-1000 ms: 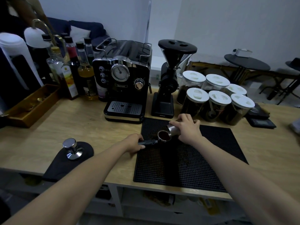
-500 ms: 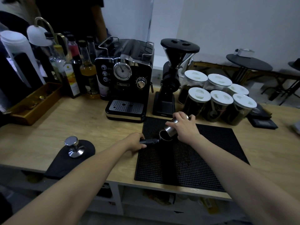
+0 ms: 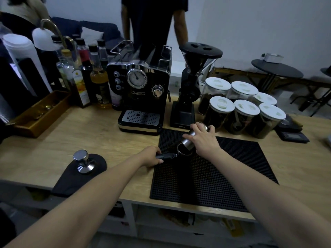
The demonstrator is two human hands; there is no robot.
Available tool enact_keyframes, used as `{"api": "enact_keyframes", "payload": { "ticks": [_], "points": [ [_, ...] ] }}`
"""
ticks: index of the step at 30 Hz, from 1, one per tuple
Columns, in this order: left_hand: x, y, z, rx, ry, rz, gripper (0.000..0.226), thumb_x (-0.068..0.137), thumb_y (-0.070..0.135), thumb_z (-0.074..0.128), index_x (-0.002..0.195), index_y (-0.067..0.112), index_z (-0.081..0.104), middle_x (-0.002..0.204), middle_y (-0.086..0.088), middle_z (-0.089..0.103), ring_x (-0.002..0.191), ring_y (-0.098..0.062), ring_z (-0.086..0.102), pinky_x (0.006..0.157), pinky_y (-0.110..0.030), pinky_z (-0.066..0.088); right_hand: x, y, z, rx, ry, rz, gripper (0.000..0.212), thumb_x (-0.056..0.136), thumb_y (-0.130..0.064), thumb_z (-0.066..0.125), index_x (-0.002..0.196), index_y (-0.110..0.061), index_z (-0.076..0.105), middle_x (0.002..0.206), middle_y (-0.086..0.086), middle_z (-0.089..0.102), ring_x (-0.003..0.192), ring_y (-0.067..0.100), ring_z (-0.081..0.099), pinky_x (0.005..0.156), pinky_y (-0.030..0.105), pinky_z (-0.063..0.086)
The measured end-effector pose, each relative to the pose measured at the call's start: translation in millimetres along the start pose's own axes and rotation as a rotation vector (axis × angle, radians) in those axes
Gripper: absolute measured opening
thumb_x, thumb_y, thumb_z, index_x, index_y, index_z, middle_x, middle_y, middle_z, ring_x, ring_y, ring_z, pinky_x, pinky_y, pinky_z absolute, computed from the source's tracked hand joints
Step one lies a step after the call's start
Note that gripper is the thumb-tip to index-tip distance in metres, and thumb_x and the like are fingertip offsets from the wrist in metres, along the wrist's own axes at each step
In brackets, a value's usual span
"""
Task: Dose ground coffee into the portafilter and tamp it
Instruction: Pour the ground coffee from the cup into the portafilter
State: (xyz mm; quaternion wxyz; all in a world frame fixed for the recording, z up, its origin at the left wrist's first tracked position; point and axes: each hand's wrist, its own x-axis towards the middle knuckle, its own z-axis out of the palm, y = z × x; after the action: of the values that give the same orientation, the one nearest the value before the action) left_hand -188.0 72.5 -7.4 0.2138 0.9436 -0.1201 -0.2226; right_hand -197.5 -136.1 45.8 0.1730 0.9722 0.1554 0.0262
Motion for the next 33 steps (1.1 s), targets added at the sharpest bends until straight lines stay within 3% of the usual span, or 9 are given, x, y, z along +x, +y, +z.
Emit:
{"api": "enact_keyframes", "payload": {
  "ticks": [13, 33],
  "points": [
    [-1, 0, -1, -0.003, -0.004, -0.005, 0.042, 0.089, 0.027, 0.060, 0.126, 0.009, 0.053, 0.124, -0.012, 0.058, 0.113, -0.026, 0.055, 0.091, -0.030, 0.044, -5, 13, 5, 0.230, -0.031, 0.186, 0.064, 0.077, -0.016, 0.064, 0.133, -0.039, 0.044, 0.139, 0.002, 0.030, 0.133, 0.022, 0.019, 0.099, 0.054, 0.028],
    [-2, 0, -1, -0.008, -0.009, -0.016, 0.044, 0.088, 0.028, 0.061, 0.127, 0.010, 0.052, 0.126, -0.011, 0.056, 0.115, -0.026, 0.054, 0.093, -0.031, 0.043, -1, -2, 0, 0.180, -0.036, 0.038, 0.067, 0.079, -0.013, 0.063, 0.136, -0.040, 0.039, 0.142, 0.002, 0.026, 0.136, 0.022, 0.016, 0.102, 0.055, 0.025]
  ]
}}
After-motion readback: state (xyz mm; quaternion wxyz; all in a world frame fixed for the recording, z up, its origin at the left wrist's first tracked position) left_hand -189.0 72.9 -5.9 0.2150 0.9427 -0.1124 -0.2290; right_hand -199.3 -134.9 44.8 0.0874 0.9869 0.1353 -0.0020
